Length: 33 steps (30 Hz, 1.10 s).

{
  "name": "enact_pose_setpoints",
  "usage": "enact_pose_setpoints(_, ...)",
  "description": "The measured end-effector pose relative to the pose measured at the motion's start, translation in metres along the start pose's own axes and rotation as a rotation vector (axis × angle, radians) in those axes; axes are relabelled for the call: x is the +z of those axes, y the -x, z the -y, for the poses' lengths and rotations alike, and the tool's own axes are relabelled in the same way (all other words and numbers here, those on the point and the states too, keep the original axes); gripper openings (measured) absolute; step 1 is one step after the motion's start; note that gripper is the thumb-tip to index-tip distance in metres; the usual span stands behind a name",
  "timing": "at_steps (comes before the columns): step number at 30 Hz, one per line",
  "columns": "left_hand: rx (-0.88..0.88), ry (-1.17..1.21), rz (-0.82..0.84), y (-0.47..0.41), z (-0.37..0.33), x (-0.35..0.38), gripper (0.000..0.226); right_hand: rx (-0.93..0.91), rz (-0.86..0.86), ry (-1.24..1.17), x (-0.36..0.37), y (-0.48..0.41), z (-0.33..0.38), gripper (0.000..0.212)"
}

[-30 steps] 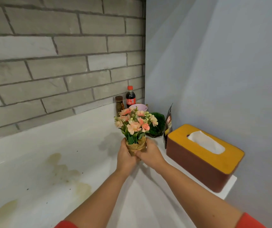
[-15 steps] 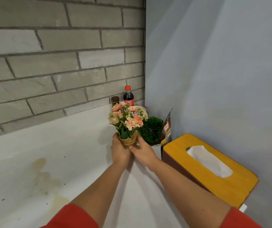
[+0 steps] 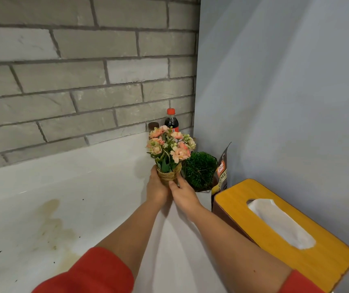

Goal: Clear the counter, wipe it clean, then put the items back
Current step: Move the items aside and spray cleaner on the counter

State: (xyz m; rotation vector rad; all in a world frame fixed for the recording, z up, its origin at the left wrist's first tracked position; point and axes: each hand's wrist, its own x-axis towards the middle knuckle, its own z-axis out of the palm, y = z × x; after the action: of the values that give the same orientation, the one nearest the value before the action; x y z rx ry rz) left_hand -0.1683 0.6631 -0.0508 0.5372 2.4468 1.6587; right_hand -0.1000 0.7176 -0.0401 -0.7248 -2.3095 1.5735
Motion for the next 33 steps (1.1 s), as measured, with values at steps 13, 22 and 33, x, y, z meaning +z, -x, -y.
enact_pose_setpoints(13, -0.056, -0.042, -0.001, 0.011, 0.005, -0.029, 0.065, 0.156, -0.107, -0.004, 0.008, -0.002, -0.005, 0.045)
enact_pose_setpoints(22, -0.012, 0.034, -0.126, 0.036, 0.002, -0.074, 0.023, 0.097, 0.119, -0.016, 0.028, 0.028, 0.029, 0.017)
enact_pose_setpoints(33, -0.018, -0.051, -0.280, 0.094, 0.027, -0.178, 0.028, -0.017, 0.304, 0.085, 0.104, 0.091, 0.080, 0.022)
